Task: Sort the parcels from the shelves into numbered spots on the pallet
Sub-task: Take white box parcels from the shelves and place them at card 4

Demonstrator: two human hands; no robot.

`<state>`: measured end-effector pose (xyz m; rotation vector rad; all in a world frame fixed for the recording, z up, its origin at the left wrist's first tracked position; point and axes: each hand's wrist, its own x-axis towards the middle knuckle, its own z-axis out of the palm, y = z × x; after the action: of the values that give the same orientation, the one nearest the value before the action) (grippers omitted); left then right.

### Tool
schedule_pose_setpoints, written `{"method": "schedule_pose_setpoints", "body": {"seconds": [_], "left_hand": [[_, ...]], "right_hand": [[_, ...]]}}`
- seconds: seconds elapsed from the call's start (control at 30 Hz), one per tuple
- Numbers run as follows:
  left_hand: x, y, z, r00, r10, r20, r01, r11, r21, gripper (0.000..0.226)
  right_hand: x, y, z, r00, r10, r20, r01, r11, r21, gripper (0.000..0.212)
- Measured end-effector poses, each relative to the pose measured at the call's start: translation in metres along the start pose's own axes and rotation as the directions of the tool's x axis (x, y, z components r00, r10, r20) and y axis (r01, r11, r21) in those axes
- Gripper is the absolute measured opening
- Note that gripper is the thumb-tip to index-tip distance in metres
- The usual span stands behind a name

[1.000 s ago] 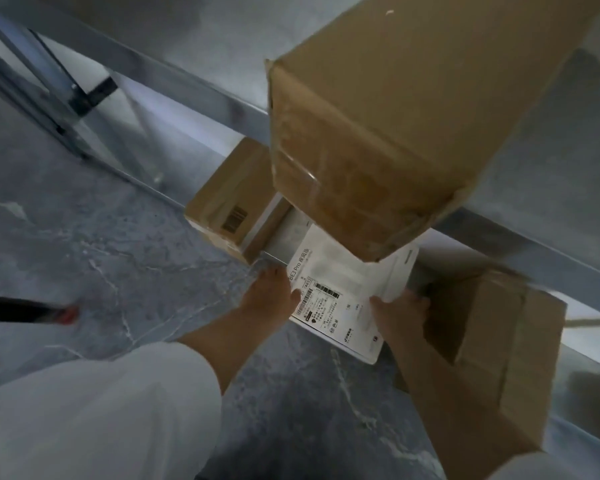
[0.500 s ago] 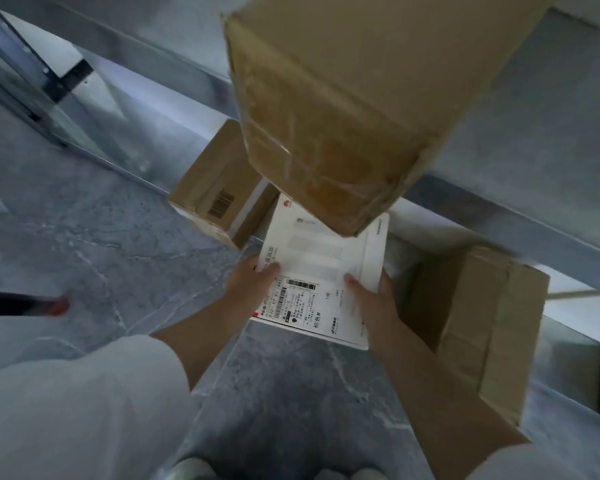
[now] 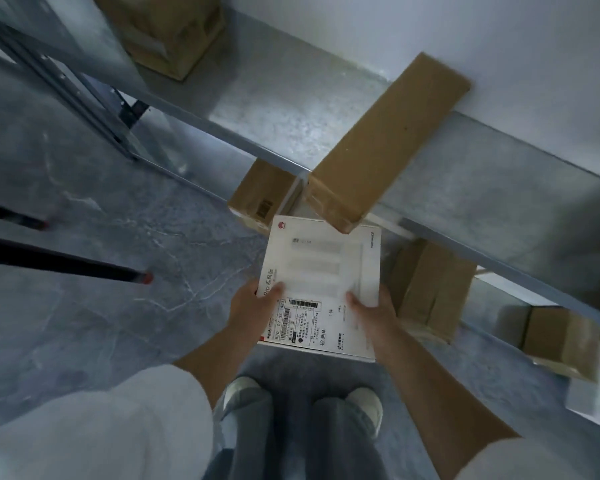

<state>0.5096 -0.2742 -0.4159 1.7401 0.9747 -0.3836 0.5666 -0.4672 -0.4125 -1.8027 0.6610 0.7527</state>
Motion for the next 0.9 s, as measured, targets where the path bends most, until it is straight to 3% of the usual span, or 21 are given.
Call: {"method": "schedule_pose_setpoints", "body": {"seconds": [0.43,0.6,0.77,0.9], "left_hand": [[-0.161,-0.019,-0.043,0.994,-0.01,-0.112,0.003,0.998,-0.069,0.012],[-0.252,-0.007,-0.064,0.997,0.008,-0.073,-0.017,0.991,-0.133,0.03],[-0.364,0.022,-0.109,0.987,0.15,-0.056,-0.157,0.971,-0.178,0.026],[-0.442,0.055,-0.147,0.962,0.227,-0.149,-0.262,0.919,-0.294,0.028]], "right_hand": [[-0.146,0.04,-0.027,0.997,-0.07,0.026,0.068,0.995,0.068,0.053],[-0.23,0.039,-0.067,0.994,-0.097,0.045,0.093,0.993,0.074,0.058],[-0.339,0.01,-0.106,0.979,-0.197,0.053,0.192,0.978,0.077,0.058],[-0.412,-0.03,-0.123,0.948,-0.304,0.088,0.294,0.949,0.112,0.069]]}}
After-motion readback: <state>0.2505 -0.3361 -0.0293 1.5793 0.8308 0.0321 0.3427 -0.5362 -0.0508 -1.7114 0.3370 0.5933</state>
